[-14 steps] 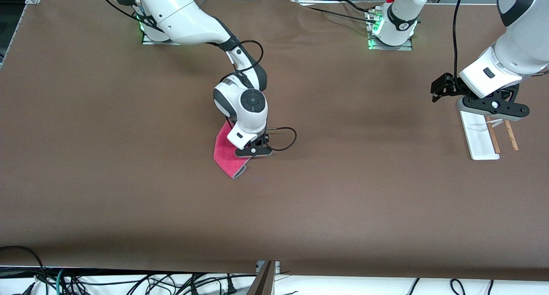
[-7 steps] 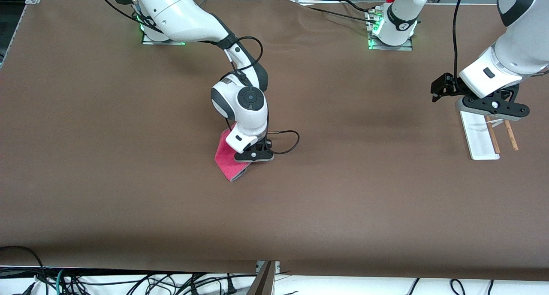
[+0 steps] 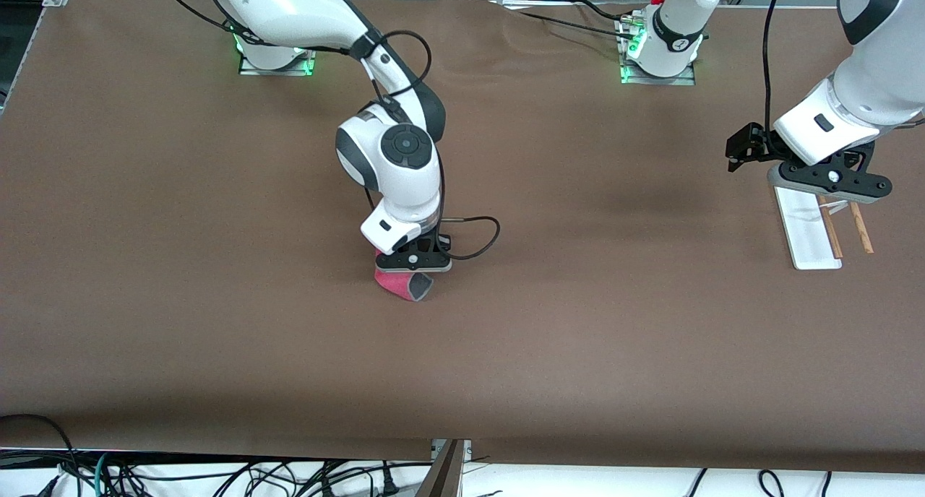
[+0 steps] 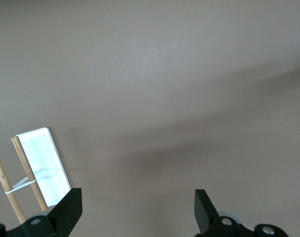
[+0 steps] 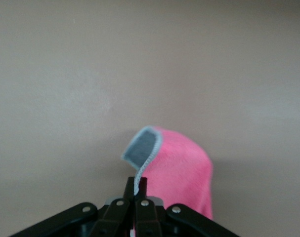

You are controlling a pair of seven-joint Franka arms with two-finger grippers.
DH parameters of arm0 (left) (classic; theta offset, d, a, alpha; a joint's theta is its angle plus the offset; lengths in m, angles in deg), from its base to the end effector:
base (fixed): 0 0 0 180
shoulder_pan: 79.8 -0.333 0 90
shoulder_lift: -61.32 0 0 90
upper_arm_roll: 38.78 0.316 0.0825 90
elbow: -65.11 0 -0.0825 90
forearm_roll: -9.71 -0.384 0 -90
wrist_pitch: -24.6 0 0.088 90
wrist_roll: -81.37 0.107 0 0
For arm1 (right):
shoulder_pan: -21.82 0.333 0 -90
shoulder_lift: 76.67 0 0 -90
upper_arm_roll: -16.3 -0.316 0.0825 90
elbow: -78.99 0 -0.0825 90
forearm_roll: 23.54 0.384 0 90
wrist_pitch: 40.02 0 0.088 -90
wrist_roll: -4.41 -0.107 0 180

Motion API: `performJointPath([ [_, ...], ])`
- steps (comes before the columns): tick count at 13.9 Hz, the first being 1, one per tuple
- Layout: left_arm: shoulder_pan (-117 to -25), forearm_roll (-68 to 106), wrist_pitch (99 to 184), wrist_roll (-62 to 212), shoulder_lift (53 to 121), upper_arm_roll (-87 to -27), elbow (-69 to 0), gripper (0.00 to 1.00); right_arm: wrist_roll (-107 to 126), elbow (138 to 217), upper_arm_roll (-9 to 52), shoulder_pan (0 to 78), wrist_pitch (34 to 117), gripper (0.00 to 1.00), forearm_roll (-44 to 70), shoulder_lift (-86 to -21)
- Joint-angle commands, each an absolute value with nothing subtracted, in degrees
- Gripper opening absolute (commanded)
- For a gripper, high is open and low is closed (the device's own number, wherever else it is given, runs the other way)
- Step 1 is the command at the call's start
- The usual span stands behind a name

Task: Pass towel and hang on rack
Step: 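Lift the towel with the right gripper while the left gripper approaches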

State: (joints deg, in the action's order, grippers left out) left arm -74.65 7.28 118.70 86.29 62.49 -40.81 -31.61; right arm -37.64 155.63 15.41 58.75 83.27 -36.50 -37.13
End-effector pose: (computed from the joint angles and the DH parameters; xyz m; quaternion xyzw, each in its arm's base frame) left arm 0.5575 -0.0658 0.5638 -0.9934 0.1075 0.0326 0.0214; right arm 0.5972 0.4485 0.3344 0.9936 0.0172 0.1072 0.0318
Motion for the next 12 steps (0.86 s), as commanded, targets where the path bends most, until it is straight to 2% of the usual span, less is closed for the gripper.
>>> performJointPath([
  [1,-74.44,6.54,117.41,85.59,62.28,-40.98,-30.78,1.0,-37.43,149.51,14.19,58.3,75.67,0.0,-36.63,-38.08],
  [3,-74.44,6.63,117.24,85.76,62.46,-40.89,-30.78,1.0,-37.43,144.93,14.19,58.3,72.32,0.0,-33.84,-38.08],
  [5,-74.44,6.54,117.15,86.46,62.9,-40.89,-30.7,1.0,-37.69,143.51,14.1,58.38,72.22,0.0,-31.63,-38.08],
  [12,-74.09,7.59,114.86,92.97,67.2,-40.98,-30.69,1.0,-38.31,142.27,14.19,61.72,72.21,0.0,-31.45,-39.49],
])
